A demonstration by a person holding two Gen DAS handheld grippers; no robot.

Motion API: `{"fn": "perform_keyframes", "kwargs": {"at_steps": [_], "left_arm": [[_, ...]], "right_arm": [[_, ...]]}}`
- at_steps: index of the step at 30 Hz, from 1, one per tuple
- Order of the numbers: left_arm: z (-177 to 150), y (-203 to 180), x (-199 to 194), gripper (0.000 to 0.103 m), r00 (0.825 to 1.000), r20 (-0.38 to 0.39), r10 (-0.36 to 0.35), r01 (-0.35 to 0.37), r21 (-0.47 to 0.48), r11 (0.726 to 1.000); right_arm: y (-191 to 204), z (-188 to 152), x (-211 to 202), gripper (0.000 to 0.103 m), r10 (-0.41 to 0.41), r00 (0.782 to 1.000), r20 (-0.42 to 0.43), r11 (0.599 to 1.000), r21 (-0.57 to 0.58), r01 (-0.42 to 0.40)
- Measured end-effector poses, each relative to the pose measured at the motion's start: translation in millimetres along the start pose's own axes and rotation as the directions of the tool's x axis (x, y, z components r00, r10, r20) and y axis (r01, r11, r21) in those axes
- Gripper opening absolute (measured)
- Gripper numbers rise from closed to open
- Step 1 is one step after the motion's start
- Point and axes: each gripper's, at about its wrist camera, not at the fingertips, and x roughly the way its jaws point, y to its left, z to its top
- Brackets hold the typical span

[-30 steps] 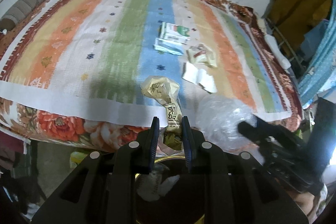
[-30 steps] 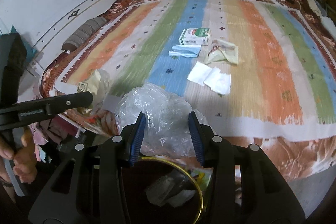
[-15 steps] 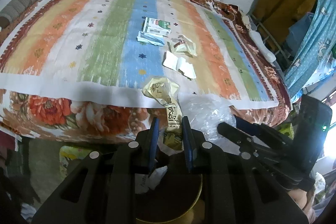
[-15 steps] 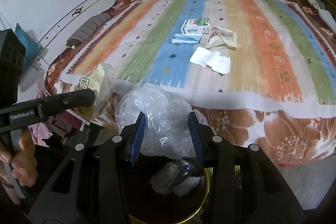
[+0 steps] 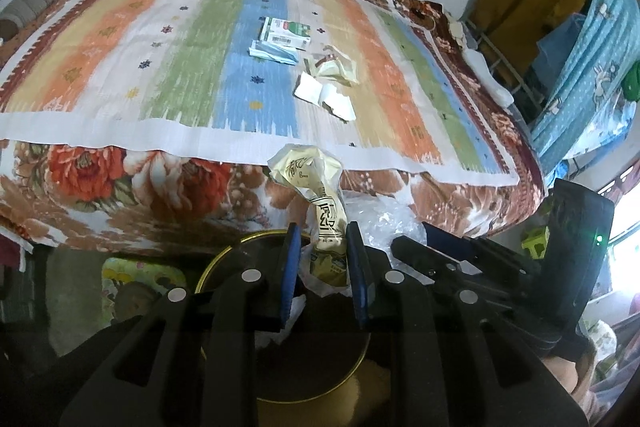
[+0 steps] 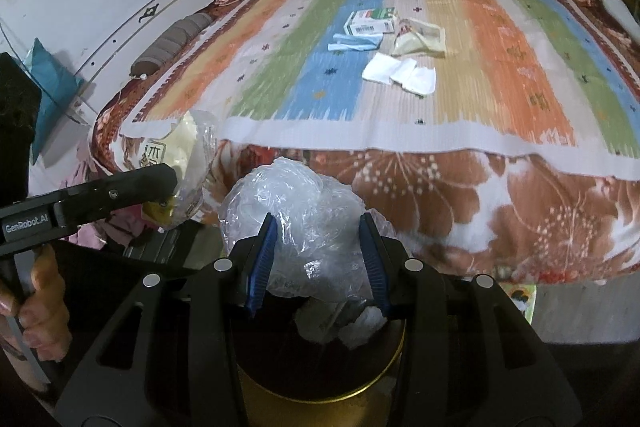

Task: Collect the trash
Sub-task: 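Carry the wrapper in left tool and clear bag in right tool over the bin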

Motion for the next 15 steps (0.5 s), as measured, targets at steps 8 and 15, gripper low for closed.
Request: {"fn": "perform_keyframes", "kwargs": {"at_steps": [8, 15], "left_arm": [[-23.0, -7.9, 1.3, 0.022, 1.0, -0.013, 0.022, -0.022, 0.033, 0.999], [-43.5, -7.2, 4.0, 0.022, 0.999, -0.036, 0.038, -0.038, 0.017, 0.999]], "right_arm": [[-3.1, -21.3, 1.3, 0.039, 0.006, 0.999, -0.032, 1.0, 0.03, -0.005], [-8.5, -41.4, 7.0, 0.04, 0.024, 0.997, -0.07, 0.996, 0.087, -0.018]]}}
